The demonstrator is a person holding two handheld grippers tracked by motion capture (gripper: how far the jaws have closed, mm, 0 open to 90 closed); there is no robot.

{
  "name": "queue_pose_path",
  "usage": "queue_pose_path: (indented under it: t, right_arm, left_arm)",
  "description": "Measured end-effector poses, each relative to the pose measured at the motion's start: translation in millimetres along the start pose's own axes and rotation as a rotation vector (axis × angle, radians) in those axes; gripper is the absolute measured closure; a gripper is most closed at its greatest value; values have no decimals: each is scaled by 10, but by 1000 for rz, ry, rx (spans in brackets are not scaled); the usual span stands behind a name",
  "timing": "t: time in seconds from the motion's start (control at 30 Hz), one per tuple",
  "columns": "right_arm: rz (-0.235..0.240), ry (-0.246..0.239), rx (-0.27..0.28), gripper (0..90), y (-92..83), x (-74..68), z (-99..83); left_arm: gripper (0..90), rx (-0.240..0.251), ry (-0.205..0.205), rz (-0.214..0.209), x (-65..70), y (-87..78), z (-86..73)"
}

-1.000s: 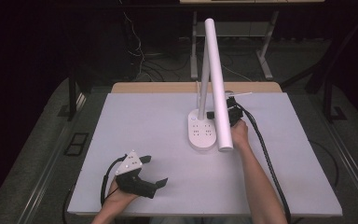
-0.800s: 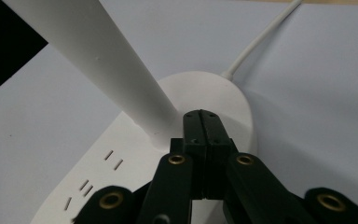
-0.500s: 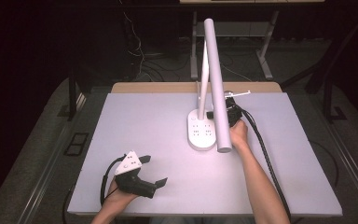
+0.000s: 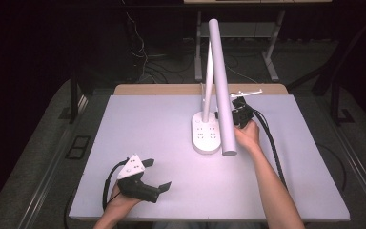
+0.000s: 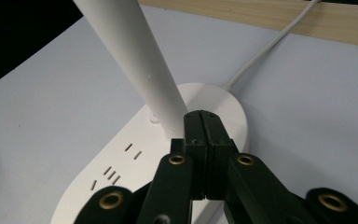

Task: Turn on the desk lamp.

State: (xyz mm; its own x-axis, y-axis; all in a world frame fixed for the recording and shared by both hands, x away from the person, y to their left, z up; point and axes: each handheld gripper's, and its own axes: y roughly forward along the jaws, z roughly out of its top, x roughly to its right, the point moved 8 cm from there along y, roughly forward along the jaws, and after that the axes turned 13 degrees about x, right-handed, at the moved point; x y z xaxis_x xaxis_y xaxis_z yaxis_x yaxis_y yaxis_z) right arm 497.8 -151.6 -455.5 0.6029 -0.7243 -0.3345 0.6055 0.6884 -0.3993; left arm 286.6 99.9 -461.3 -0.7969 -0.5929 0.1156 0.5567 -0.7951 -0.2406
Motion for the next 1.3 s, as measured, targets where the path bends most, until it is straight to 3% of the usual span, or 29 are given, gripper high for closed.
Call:
queue_pose_path:
  t: [0.57,0.67,0.7,0.77,0.8,0.87,0.9,0.93,1.03,1.2,1.3]
  right_arm:
    - [11,-41,15,895,-414,-124,83]
    - [3,-27,12,715,-529,-115,64]
    - [3,-27,12,715,-529,-115,64]
    - [-17,-21,16,602,-599,-101,43]
    - [-22,-12,16,487,-665,-99,24]
    - [-24,-16,16,437,-697,-102,12]
    - [-44,-33,15,321,-760,-100,-14]
    - [-44,-33,15,321,-760,-100,-14]
    - [-63,-47,11,152,-850,-106,-60]
    - [-39,-46,19,3,-997,-156,-149]
    - [-22,-37,36,2,-1118,-202,-238]
  left_arm:
    - [1,3,-3,1,18,10,0]
    - [1,4,-3,2,17,11,1]
    - [1,4,-3,2,18,10,2]
    - [1,0,-1,-1,20,11,-1]
    - [1,-1,1,-1,20,13,-3]
    - [1,-3,1,-2,22,16,-5]
    - [1,-2,1,-2,23,19,-5]
    - [1,-3,1,-2,24,19,-5]
    - [1,0,1,-1,26,24,-5]
    - [1,-2,1,-1,23,19,-5]
    - [1,1,0,0,25,23,-4]
